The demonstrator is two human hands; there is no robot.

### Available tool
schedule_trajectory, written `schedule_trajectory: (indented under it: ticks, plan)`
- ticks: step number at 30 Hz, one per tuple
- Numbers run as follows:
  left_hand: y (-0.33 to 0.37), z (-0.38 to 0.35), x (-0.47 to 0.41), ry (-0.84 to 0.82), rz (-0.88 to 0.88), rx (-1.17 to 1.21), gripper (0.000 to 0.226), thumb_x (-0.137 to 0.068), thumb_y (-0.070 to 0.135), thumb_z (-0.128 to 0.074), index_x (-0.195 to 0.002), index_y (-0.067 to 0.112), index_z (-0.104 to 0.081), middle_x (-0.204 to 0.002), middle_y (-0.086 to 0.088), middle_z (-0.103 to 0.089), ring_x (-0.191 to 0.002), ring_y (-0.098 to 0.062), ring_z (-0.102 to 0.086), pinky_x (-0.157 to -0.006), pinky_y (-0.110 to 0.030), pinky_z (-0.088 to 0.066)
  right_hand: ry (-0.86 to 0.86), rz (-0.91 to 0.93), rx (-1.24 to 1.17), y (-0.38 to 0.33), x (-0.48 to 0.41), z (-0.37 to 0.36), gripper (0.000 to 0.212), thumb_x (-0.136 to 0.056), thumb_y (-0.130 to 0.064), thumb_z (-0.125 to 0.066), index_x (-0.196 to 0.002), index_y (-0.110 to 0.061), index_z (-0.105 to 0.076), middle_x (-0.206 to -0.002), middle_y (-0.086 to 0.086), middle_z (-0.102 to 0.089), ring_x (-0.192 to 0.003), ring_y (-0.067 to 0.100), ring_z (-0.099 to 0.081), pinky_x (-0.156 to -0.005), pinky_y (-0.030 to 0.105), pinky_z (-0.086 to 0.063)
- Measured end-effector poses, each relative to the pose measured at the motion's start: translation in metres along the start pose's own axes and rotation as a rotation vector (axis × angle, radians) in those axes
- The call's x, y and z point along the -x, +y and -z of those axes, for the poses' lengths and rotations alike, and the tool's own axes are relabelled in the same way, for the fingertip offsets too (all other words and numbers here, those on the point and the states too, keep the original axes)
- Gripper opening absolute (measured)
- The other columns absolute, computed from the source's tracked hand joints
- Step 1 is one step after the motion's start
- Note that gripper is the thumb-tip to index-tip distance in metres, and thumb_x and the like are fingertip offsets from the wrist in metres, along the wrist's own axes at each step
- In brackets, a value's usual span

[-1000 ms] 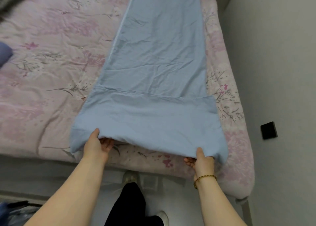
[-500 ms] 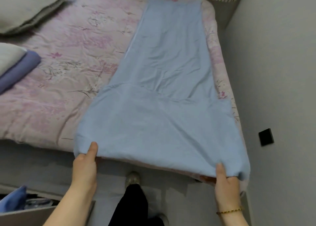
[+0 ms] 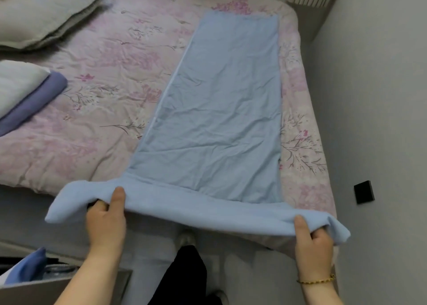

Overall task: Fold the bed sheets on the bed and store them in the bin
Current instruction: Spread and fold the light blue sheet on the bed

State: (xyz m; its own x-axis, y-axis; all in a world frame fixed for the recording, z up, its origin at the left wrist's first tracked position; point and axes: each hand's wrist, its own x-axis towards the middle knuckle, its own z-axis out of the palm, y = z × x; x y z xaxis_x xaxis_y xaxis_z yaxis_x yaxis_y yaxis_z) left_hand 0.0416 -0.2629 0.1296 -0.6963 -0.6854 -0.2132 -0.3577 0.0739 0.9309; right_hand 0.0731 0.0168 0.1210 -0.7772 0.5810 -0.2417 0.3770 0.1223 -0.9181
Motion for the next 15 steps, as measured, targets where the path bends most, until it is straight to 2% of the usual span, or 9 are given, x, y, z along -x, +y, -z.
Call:
schedule_trajectory:
  ticks: [4,6,10,12,15]
  plan:
    - [0.02,-0.033,-0.034,0.001,-0.078,-0.048,0.033,-0.095,0.015,-0.047,-0.117,-0.008,-0.055,-0.124,-0.024,-0.054,-0.106,-0.024,-0.05,-0.082,-0.022,-0.031,0.046,0.021,0.032,-0.016,-0.035,-0.021,0.03,-0.093,-0.009,-0.049,-0.113,0.012,-0.057,-0.097,0.009,-0.051,-0.094,0.018,-0.045,-0.077,0.022,-0.032]
    - [0.028,-0.053,-0.052,0.009,-0.121,-0.089,0.033,-0.095,0.015,-0.047,-0.113,-0.011,-0.057,-0.122,-0.027,-0.055,-0.108,-0.027,-0.051,-0.078,-0.019,-0.031,0.082,0.023,0.063,-0.024,-0.055,-0.034,0.03,-0.093,-0.012,-0.049,-0.112,0.011,-0.058,-0.096,0.007,-0.05,-0.092,0.018,-0.045,-0.078,0.025,-0.033]
    - [0.041,-0.096,-0.1,-0.004,-0.149,-0.192,0.039,-0.096,0.021,-0.046,-0.114,-0.012,-0.057,-0.124,-0.028,-0.054,-0.118,-0.037,-0.048,-0.094,-0.033,-0.036,0.137,0.039,0.123,-0.042,-0.105,-0.062,0.03,-0.094,-0.015,-0.047,-0.108,0.008,-0.06,-0.092,0.006,-0.053,-0.089,0.018,-0.047,-0.076,0.024,-0.033]
    - [0.045,-0.124,-0.131,-0.047,-0.171,-0.291,0.042,-0.096,0.023,-0.045,-0.113,-0.014,-0.057,-0.124,-0.032,-0.053,-0.118,-0.04,-0.048,-0.097,-0.037,-0.036,0.141,0.038,0.186,-0.048,-0.14,-0.079,0.033,-0.096,-0.019,-0.045,-0.105,0.007,-0.062,-0.087,0.013,-0.06,-0.086,0.022,-0.05,-0.075,0.025,-0.035]
    - [0.044,-0.165,-0.173,-0.096,-0.215,-0.484,0.045,-0.097,0.025,-0.044,-0.108,-0.016,-0.059,-0.121,-0.036,-0.051,-0.116,-0.044,-0.045,-0.099,-0.04,-0.033,0.115,0.022,0.397,-0.049,-0.189,-0.104,0.04,-0.098,-0.027,-0.038,-0.107,0.004,-0.063,-0.104,0.022,-0.066,-0.101,0.036,-0.056,-0.084,0.033,-0.042]
